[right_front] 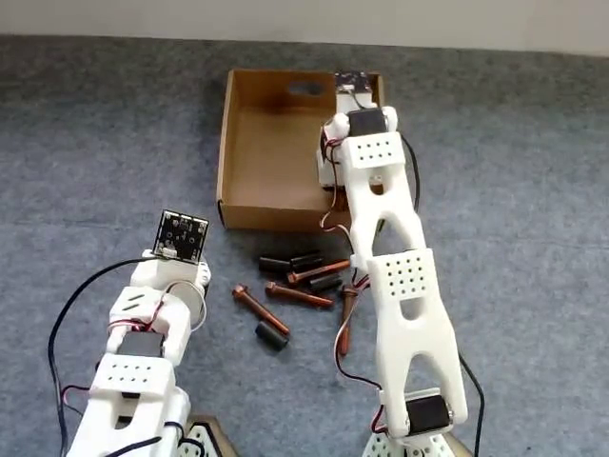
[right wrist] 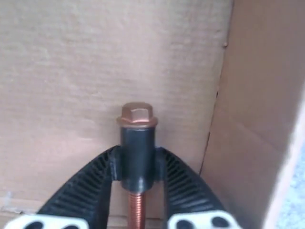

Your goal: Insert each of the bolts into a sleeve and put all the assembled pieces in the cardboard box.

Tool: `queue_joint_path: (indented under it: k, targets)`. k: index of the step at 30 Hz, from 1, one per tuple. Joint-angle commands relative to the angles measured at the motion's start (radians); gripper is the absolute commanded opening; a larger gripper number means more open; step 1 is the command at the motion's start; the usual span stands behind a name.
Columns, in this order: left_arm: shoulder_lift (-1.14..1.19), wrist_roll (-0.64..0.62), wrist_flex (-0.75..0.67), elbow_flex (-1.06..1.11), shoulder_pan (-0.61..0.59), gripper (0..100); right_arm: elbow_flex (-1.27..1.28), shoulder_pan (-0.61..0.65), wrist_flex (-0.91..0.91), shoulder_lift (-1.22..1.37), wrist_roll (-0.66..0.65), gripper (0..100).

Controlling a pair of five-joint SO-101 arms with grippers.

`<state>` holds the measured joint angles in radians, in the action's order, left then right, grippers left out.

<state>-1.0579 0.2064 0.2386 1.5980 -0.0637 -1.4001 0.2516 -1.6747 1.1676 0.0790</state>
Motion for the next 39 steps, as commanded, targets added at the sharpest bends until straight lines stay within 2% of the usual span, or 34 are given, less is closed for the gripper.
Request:
queue_joint_path:
  k: [1, 11, 21, 24, 28, 32, 35, 39]
  targets:
    - [-0.016, 0.006, -0.020, -0.004, -0.008, 2, -0.076, -0.008, -0.002, -0.033, 0.012, 11.5]
    - [-0.016, 0.006, -0.020, -0.004, -0.008, 2, -0.386, -0.013, -0.084, -0.048, 0.011, 11.2]
    - [-0.016, 0.006, -0.020, -0.004, -0.008, 2, -0.341, -0.022, -0.093, -0.305, 0.008, 11.2]
    - [-0.016, 0.006, -0.020, -0.004, -0.008, 2, -0.262, -0.022, -0.094, -0.427, 0.008, 11.2]
    - [-0.016, 0.006, -0.020, -0.004, -0.008, 2, 0.090, -0.004, -0.094, -0.687, 0.008, 11.2]
    - [-0.016, 0.006, -0.020, -0.004, -0.008, 2, 0.642, 0.022, -0.081, -1.020, -0.009, 10.2]
    - [-0.016, 0.006, -0.020, -0.010, -0.015, 2, 1.043, 0.053, 0.048, -1.233, -0.120, 4.4]
    - [-0.018, -0.006, -0.020, -0.027, -0.076, 2, 1.541, 0.104, 0.274, -1.526, -0.144, 4.9]
